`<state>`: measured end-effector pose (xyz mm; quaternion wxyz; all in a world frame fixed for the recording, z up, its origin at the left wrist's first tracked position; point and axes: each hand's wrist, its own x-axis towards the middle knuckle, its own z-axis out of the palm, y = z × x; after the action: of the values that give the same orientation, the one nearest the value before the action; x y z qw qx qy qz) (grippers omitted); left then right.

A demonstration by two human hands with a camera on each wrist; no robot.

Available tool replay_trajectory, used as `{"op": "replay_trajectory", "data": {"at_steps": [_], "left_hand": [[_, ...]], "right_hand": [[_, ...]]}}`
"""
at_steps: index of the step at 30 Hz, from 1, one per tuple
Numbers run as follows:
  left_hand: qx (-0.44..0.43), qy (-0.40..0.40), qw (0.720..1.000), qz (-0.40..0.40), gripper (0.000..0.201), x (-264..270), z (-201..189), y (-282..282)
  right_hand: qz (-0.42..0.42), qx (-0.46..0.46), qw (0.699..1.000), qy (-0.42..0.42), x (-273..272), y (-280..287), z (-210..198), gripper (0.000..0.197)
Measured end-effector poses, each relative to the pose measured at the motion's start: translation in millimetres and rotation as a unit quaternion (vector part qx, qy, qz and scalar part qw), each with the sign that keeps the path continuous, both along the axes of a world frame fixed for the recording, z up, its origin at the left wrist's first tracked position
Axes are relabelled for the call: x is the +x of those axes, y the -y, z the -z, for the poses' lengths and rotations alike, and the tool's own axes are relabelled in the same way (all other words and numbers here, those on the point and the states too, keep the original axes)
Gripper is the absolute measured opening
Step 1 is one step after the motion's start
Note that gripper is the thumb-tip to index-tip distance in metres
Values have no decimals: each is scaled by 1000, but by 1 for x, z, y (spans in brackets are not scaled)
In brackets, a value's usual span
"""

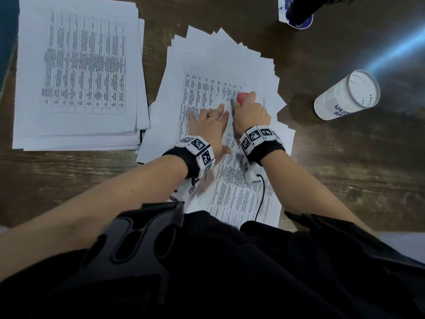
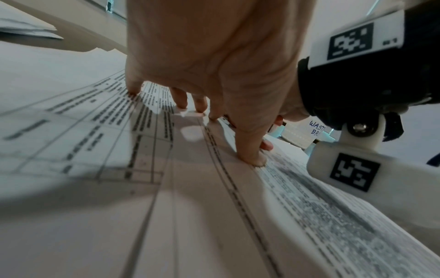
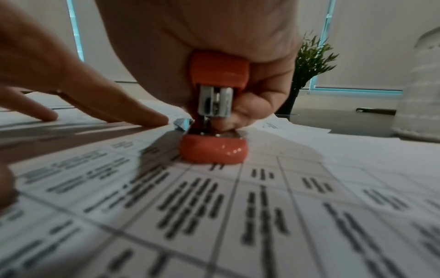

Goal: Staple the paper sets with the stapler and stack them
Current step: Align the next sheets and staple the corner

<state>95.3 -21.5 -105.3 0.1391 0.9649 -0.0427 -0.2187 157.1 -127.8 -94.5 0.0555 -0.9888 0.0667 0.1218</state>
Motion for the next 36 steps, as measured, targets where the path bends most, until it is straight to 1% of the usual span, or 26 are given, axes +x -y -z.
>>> {"op": "replay_trajectory", "data": {"at_steps": [3,8,12,13,14,15,16,17,18,20,22,24,25,28,30,33,36], "left_hand": [[-23,8,1000,-15,111,-3,0,-2],[-40,14,999,-21,111,-3,2,-3],[-40,28,999,-13,110,-2,0,-5],[-49,26,998,-17,105,-2,-1,-5],[-73,29,996,-32,95,-1,-1,-5],[-115,44,990,-62,78,0,-1,-5],[-168,62,978,-105,59,1,-2,-5],[-223,78,960,-151,46,2,-4,-4],[-272,85,939,-190,39,2,-7,-3],[-337,70,907,-241,38,0,-12,1],[-360,43,891,-273,44,-2,-14,4],[-358,21,885,-296,47,0,-9,6],[-355,10,885,-301,44,0,-7,6],[-347,-24,889,-298,21,1,-3,5],[-355,-36,885,-300,18,0,-5,3],[-355,-28,874,-332,15,3,-5,1],[-366,-13,862,-350,5,7,-6,-3]], "right_hand": [[18,15,1000,-3,2,1,-1,46],[65,74,995,-18,8,12,-5,46],[61,103,992,-31,-4,24,-5,50],[57,113,992,-29,-9,25,-4,50],[55,126,990,-25,-15,26,-4,50],[54,142,988,-19,-20,26,-5,50],[56,158,986,-12,-25,25,-6,50],[58,172,983,-7,-30,25,-7,49],[60,183,981,-2,-34,24,-8,49],[62,197,978,7,-41,22,-9,47],[59,204,977,16,-47,21,-10,45],[44,200,979,20,-52,20,-11,44],[31,193,981,21,-54,19,-11,44],[2,167,986,22,-61,20,-10,43],[-8,157,987,27,-64,23,-10,43],[-23,140,989,30,-68,26,-12,44],[-17,143,989,14,-69,27,-11,51]]}}
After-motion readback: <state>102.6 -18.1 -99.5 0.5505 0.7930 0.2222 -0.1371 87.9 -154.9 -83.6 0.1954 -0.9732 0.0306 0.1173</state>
